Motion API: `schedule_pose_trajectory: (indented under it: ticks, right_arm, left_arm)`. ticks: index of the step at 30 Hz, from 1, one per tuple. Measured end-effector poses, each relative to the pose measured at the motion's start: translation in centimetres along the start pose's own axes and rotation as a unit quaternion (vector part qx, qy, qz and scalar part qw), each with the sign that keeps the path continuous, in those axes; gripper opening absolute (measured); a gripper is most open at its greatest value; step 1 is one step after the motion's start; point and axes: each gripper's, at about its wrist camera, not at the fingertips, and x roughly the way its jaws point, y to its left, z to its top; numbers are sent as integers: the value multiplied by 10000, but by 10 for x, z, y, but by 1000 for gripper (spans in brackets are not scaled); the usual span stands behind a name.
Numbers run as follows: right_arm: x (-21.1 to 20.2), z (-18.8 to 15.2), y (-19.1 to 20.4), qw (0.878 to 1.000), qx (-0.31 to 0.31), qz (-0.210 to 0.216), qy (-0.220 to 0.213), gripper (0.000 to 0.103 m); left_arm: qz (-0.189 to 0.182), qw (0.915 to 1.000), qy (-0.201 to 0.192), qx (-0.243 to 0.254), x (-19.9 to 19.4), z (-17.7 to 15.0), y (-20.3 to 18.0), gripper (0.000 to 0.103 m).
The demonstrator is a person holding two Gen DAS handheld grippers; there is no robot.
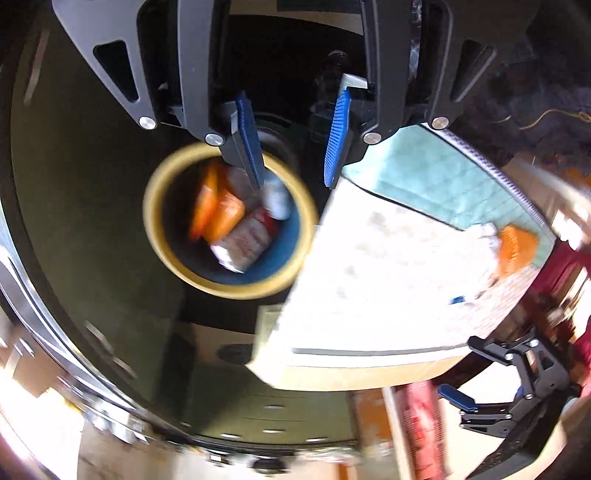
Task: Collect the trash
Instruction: 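Carry the milk carton over the bin and release it with the left gripper, then grasp the orange foam net sleeve with the left gripper while the right gripper grasps the tissue, then drop the white tissue into the bin with the right gripper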
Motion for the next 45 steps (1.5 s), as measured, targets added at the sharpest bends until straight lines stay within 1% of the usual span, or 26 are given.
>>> schedule_pose_trajectory:
  ticks: [2, 3, 4, 5, 8, 10, 13, 16, 18, 19, 22, 24, 25, 26, 27, 29, 31, 33, 35, 37, 38, 39, 40, 41, 43, 45]
  right_arm:
    - [8, 15, 34, 9985, -471, 269, 3, 42]
    - [12, 22, 52, 9966, -726, 389, 11, 42]
    - [17, 28, 70, 9937, -992, 519, 42, 42]
    - [22, 32, 88, 9903, -1240, 629, 70, 42]
    - [38, 44, 136, 9783, -1818, 972, 215, 42]
    - [48, 52, 162, 9711, -2124, 1054, 277, 43]
    - [57, 60, 185, 9645, -2355, 1125, 395, 43]
    - [62, 66, 194, 9615, -2443, 1172, 463, 43]
    - [65, 67, 196, 9608, -2456, 1185, 504, 45]
    - [66, 68, 197, 9606, -2461, 1182, 513, 47]
    - [69, 70, 197, 9610, -2438, 1195, 523, 47]
    - [73, 72, 198, 9607, -2424, 1252, 521, 47]
    - [76, 73, 199, 9597, -2442, 1282, 542, 47]
    - [79, 74, 201, 9584, -2474, 1310, 563, 47]
    - [83, 74, 203, 9562, -2522, 1362, 590, 47]
    - [89, 73, 208, 9514, -2660, 1427, 614, 47]
    - [96, 74, 212, 9487, -2735, 1447, 657, 47]
    - [101, 76, 215, 9474, -2794, 1404, 677, 49]
    - [106, 77, 219, 9451, -2902, 1324, 711, 57]
    - [112, 77, 223, 9432, -2959, 1294, 777, 57]
    - [115, 77, 224, 9428, -2973, 1258, 830, 56]
    - [118, 77, 225, 9423, -2983, 1227, 897, 50]
    - [122, 78, 226, 9417, -2994, 1202, 957, 30]
    - [125, 78, 225, 9423, -2979, 1157, 993, 18]
    - [125, 79, 224, 9447, -2902, 1169, 988, 12]
    - [119, 79, 225, 9452, -2912, 1160, 910, 11]
  left_arm:
    - [10, 9988, 243, -420, -5, -42, 9, 74]
    - [-7, 9970, 392, -660, -5, -64, 13, 74]
    - [-85, 9956, 495, -796, -6, -83, 13, 74]
    - [-175, 9949, 548, -829, -8, -101, 11, 74]
    - [-446, 9947, 718, -593, -10, -147, -7, 74]
    - [-619, 9939, 804, -436, -7, -165, -21, 76]
    - [-621, 9942, 863, -172, 4, -183, -38, 82]
    - [-725, 9926, 977, -20, 19, -189, -49, 83]
    - [-857, 9906, 1059, 102, 27, -194, -55, 85]
    - [-923, 9898, 1080, 133, 30, -195, -57, 85]
    - [-1076, 9873, 1161, 128, 37, -201, -60, 84]
    - [-1128, 9862, 1207, 46, 41, -204, -59, 74]
    - [-1182, 9853, 1233, -7, 43, -206, -58, 60]
    - [-1246, 9841, 1264, -55, 44, -208, -56, 50]
    - [-1282, 9836, 1268, -82, 44, -211, -56, 47]
    - [-1323, 9835, 1224, -145, 41, -216, -56, 36]
    - [-1272, 9851, 1133, -231, 37, -221, -52, 32]
    - [-1275, 9853, 1101, -285, 34, -226, -50, 26]
    - [-1242, 9859, 1085, -284, 32, -231, -52, 22]
    - [-1216, 9864, 1072, -269, 31, -234, -53, 22]
    - [-1191, 9869, 1057, -255, 31, -233, -53, 21]
    - [-1180, 9872, 1041, -247, 32, -230, -53, 20]
    - [-1153, 9877, 1026, -233, 32, -232, -53, 19]
    - [-1109, 9885, 1008, -220, 31, -233, -55, 18]
    - [-1076, 9895, 940, -231, 28, -233, -56, 16]
    - [-1054, 9903, 863, -259, 23, -233, -54, 14]
